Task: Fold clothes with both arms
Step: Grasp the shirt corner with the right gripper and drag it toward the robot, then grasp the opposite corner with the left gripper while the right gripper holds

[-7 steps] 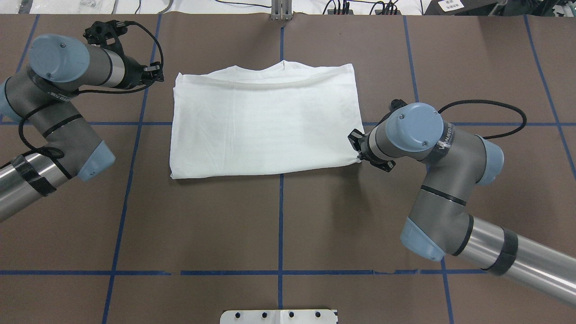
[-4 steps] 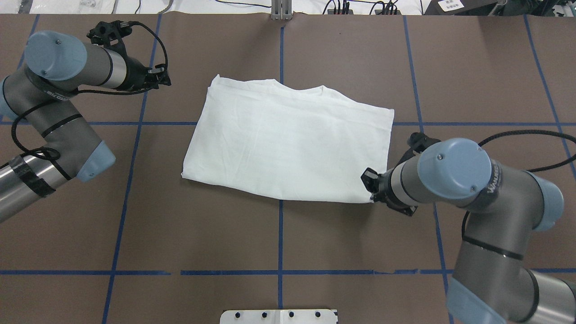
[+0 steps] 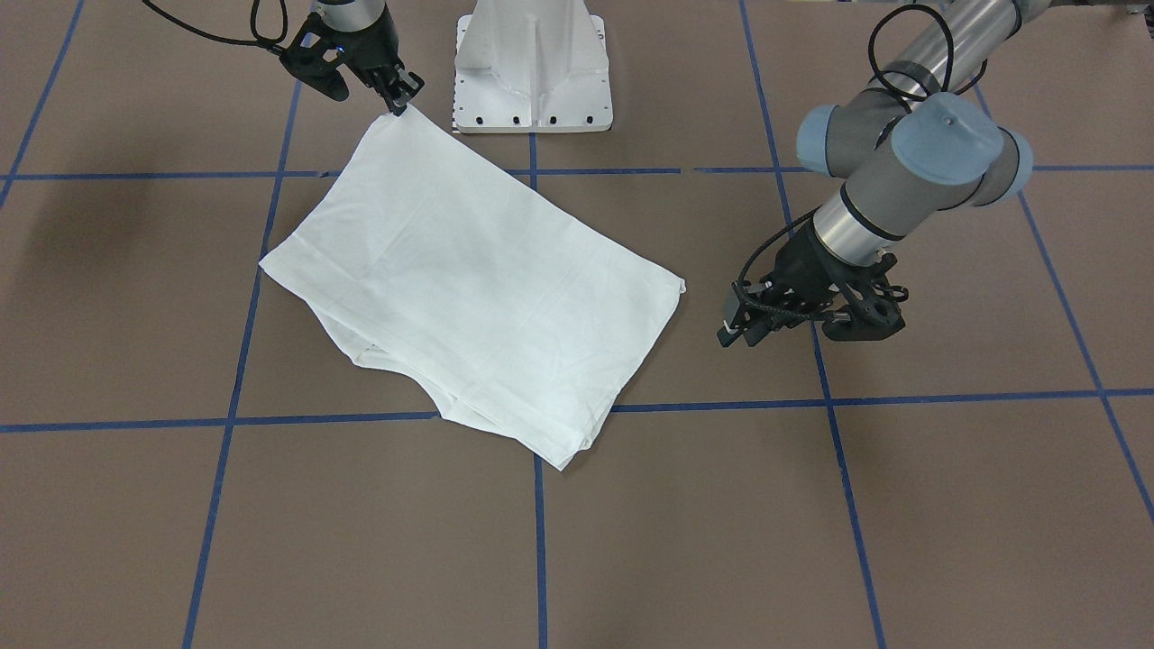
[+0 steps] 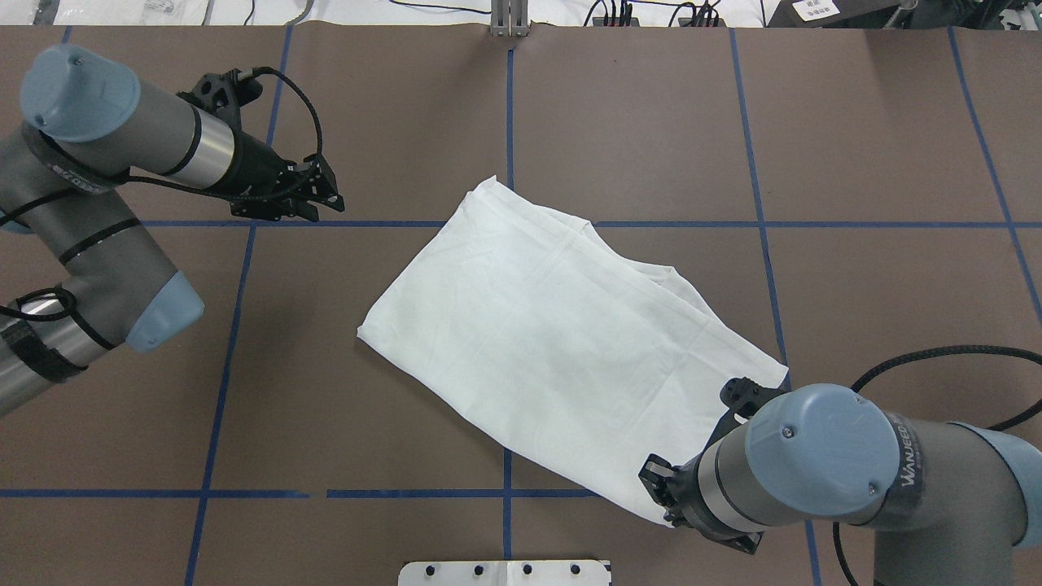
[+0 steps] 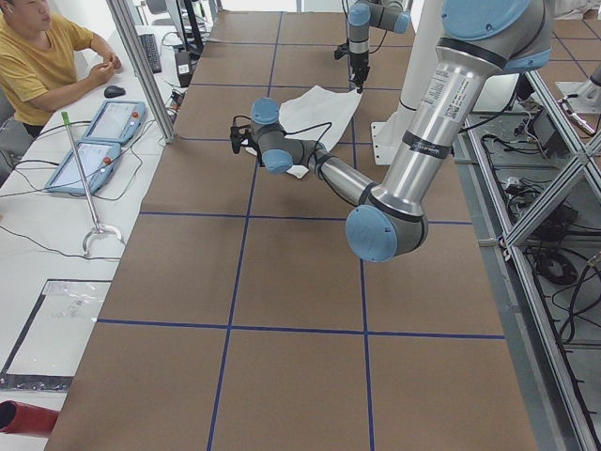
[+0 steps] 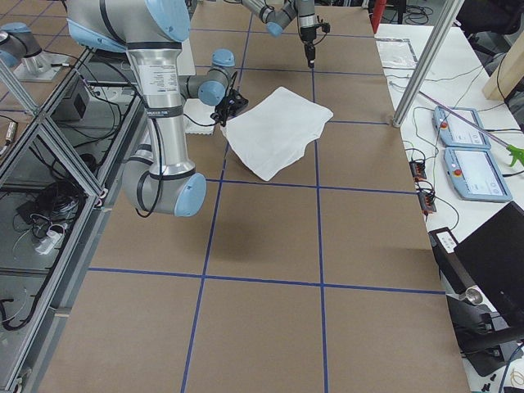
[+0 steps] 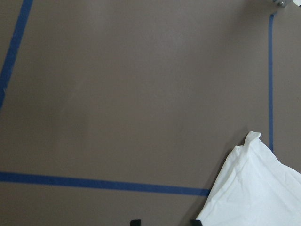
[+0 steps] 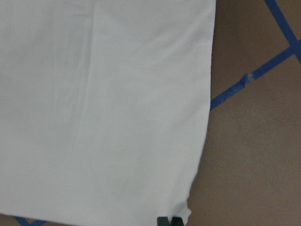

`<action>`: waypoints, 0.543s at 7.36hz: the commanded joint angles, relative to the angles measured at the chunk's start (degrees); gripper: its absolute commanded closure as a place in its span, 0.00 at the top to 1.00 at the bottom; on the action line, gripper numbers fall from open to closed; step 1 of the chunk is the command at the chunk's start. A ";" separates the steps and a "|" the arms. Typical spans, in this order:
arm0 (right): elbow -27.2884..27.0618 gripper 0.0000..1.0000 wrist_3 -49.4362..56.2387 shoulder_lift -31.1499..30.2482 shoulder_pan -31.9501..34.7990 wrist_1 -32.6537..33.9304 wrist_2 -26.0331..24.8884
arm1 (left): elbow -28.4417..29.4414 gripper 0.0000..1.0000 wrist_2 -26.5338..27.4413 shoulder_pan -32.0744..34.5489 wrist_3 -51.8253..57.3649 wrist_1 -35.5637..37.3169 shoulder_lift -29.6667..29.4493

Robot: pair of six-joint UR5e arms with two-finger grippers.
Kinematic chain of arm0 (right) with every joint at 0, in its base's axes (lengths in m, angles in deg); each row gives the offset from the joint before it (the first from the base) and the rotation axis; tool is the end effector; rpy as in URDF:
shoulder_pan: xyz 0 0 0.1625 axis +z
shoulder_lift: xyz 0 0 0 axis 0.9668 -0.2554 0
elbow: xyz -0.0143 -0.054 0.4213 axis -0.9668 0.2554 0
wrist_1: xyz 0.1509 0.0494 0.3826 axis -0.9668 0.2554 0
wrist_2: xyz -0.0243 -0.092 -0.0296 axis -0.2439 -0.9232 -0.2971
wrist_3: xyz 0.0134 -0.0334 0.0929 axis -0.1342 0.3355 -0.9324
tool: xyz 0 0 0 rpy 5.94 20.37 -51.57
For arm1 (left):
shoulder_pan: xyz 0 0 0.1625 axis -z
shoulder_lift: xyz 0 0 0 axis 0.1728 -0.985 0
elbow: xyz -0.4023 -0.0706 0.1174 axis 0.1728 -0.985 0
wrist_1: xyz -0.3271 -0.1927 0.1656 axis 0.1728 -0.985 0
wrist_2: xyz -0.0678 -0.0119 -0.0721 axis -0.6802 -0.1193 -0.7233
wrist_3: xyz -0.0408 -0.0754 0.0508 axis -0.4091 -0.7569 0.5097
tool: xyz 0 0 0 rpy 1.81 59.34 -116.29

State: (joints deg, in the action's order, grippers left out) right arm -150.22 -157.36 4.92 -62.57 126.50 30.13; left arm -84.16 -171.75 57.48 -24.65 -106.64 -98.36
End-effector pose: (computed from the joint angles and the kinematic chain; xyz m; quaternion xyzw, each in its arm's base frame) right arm -0.4346 -0.2029 0.2611 -0.1906 -0.3637 0.2568 0.8749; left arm 0.3766 -0.5260 0.3174 0.0161 0.5575 -0.1229 0.8208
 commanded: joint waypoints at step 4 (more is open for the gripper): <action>1.01 1.00 -1.56 2.11 7.11 0.01 0.43 | -1.39 0.68 1.39 -11.92 -11.50 4.67 1.36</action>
State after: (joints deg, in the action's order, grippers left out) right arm -150.34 -159.51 5.68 -59.13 126.58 31.17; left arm -85.91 -171.54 47.63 -34.60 -102.08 -97.03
